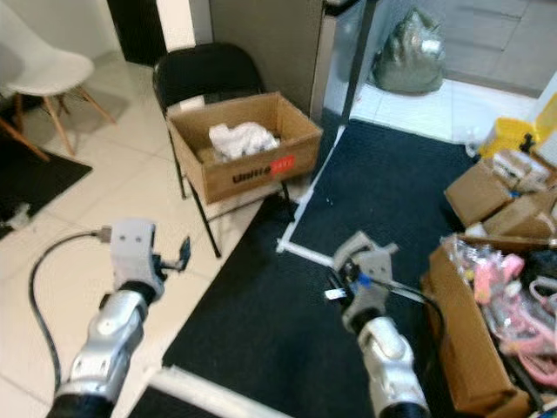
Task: Picking trash to rubbish bin
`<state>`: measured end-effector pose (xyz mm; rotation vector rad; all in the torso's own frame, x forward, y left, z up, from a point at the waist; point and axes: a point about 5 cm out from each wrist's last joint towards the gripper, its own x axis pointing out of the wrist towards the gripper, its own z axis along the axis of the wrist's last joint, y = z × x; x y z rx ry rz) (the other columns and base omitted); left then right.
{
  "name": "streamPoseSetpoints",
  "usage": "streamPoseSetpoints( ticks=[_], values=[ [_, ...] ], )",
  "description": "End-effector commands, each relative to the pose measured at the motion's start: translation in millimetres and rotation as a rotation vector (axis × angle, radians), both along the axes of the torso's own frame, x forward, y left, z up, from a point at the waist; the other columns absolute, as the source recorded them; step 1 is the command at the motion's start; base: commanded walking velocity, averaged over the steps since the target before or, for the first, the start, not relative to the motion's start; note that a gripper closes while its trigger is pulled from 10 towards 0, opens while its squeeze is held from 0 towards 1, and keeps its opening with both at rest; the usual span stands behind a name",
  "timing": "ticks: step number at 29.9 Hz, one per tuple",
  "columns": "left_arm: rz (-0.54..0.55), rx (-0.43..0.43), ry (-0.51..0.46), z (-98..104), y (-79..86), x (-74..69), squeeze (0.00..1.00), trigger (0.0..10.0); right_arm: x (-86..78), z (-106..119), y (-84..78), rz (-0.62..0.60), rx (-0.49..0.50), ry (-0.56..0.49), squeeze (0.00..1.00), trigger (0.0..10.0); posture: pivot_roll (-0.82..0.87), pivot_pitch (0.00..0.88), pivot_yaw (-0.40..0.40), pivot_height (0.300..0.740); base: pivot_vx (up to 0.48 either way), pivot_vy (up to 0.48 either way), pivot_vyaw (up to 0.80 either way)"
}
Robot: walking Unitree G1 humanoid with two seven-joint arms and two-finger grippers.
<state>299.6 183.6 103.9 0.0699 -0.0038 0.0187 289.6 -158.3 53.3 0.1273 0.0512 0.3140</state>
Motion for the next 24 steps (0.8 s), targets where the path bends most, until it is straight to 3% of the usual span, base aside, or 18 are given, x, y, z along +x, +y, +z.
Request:
streamPoseSetpoints(
  ticks=[1, 24],
  values=[
    [-0.008, 0.004, 0.019, -3.5, -1.7, -1.9, 0.00, 10.0, -1.6, -0.4, -8.3, -0.018, -0.014, 0.000, 0.00, 10.0, -0.01, 0.094, -0.022, 0.740, 0.266, 0.000, 0.00],
    [-0.014, 0.006, 0.023, -4.6, -1.0, -4.0, 0.00, 10.0, -1.7, -0.6, -9.4, -0.009, -0.024, -0.002, 0.00, 10.0, -0.01, 0.082, -0.023, 0.740, 0.266, 0.000, 0.00]
  ],
)
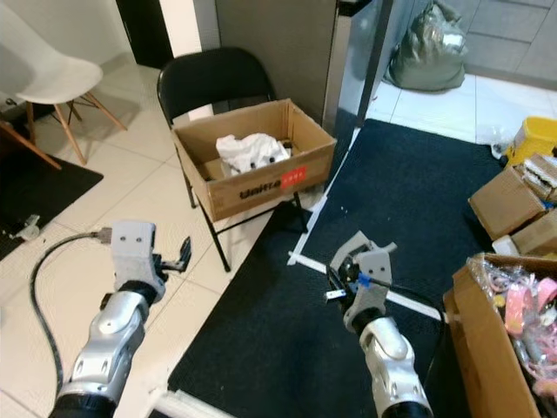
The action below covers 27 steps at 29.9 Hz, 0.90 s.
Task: Picking trash to rubbish bin
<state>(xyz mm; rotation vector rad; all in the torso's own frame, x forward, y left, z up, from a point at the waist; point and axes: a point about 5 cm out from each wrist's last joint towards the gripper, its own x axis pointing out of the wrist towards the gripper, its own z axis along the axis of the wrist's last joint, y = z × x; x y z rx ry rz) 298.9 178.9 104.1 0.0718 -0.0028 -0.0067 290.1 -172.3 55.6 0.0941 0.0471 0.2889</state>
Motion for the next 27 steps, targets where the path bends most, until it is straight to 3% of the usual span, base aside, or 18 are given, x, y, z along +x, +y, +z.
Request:
streamPoseSetpoints(
  ticks=[1, 12, 27],
  values=[
    [0.010, 0.004, 0.022, -4.8, 3.6, -3.2, 0.00, 10.0, -2.3, -3.1, 4.4, 0.016, 0.010, 0.010, 0.00, 10.0, -0.01, 0.082, -0.023, 0.740, 0.262, 0.000, 0.00],
    [0.005, 0.006, 0.023, -4.8, 3.0, -3.7, 0.00, 10.0, -2.7, -5.1, 2.5, 0.002, 0.025, 0.029, 0.00, 10.0, -0.01, 0.080, -0.023, 0.740, 0.266, 0.000, 0.00],
    [0.003, 0.008, 0.028, -5.2, 4.1, -4.0, 0.00, 10.0, -3.1, -6.7, 3.2, 0.000, 0.034, 0.043, 0.00, 10.0, 0.00, 0.082, -0.023, 0.740, 0.265, 0.000, -0.68]
  ],
)
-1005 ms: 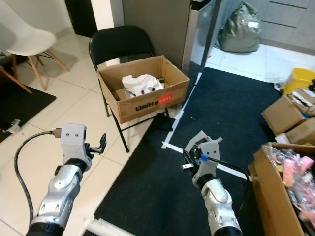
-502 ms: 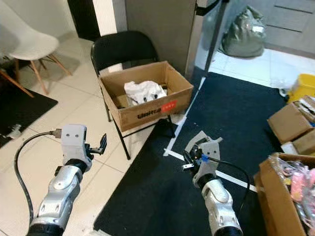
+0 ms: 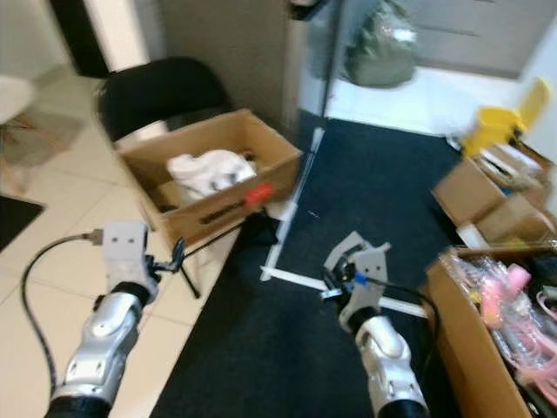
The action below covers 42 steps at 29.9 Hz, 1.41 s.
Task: Picking trash to rubbish bin
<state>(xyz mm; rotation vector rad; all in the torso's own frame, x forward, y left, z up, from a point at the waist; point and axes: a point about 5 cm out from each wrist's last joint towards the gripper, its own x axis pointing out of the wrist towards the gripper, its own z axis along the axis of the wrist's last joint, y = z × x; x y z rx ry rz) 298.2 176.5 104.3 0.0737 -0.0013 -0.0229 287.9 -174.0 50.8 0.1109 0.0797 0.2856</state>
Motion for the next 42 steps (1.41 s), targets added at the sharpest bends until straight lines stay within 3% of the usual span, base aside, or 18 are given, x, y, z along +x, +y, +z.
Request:
streamPoseSetpoints(
  ticks=[1, 42],
  values=[
    [0.019, 0.006, 0.026, -5.5, 6.4, -3.3, 0.00, 10.0, -1.0, -1.9, 4.7, 0.001, 0.022, 0.008, 0.00, 10.0, 0.00, 0.082, -0.023, 0.740, 0.266, 0.000, -0.77],
    [0.017, 0.007, 0.027, -4.6, 5.5, -2.2, 0.00, 10.0, -0.7, -1.7, 6.3, 0.008, -0.009, 0.001, 0.00, 10.0, 0.00, 0.099, -0.021, 0.740, 0.265, 0.000, -0.02]
  ],
)
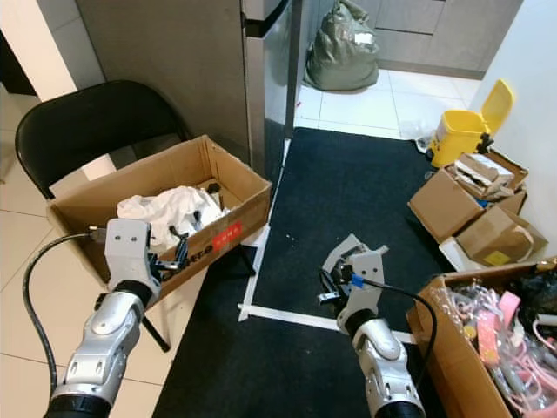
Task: Picking trash to rubbish bin
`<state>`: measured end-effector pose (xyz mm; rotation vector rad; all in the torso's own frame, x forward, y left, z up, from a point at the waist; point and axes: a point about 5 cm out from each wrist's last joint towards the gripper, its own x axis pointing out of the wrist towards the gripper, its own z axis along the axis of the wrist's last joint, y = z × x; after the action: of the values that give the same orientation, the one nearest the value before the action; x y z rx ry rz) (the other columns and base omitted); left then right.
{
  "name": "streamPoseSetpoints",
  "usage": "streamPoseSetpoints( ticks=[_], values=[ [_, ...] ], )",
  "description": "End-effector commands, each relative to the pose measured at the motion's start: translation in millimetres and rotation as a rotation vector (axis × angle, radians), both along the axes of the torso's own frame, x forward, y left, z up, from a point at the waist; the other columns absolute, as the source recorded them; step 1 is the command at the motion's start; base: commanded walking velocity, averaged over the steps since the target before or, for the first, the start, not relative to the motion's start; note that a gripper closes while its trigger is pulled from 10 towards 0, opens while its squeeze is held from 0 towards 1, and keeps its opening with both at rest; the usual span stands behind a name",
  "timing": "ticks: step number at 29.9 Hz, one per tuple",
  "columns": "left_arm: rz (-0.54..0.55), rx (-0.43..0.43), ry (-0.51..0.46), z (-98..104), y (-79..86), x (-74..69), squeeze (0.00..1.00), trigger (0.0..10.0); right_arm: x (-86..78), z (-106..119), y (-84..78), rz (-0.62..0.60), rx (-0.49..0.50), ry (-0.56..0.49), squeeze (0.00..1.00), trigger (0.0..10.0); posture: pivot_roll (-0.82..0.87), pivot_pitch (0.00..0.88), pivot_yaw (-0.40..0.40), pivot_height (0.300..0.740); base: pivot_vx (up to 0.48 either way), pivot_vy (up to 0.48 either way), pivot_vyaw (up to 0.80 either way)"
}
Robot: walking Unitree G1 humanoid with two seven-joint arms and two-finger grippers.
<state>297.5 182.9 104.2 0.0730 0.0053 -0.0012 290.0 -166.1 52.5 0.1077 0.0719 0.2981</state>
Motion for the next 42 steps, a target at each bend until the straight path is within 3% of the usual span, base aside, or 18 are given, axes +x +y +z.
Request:
streamPoseSetpoints(
  ticks=[1, 25, 42],
  values=[
    [-0.005, 0.007, 0.022, -4.5, -1.0, -1.4, 0.00, 10.0, -2.5, -3.3, -1.6, -0.004, -0.008, 0.010, 0.00, 10.0, 0.00, 0.099, -0.021, 0.740, 0.266, 0.000, 0.00],
    [-0.002, -0.003, 0.028, -5.9, -2.1, -2.9, 0.00, 10.0, -4.9, -1.8, 1.1, 0.034, -0.055, -0.013, 0.00, 10.0, -0.01, 0.112, -0.029, 0.740, 0.264, 0.000, 0.00],
    [0.008, -0.007, 0.030, -7.5, -1.8, -4.7, 0.00, 10.0, -3.3, -1.3, 1.9, 0.057, -0.070, -0.012, 0.00, 10.0, 0.00, 0.102, -0.047, 0.740, 0.264, 0.000, 0.53]
  ],
)
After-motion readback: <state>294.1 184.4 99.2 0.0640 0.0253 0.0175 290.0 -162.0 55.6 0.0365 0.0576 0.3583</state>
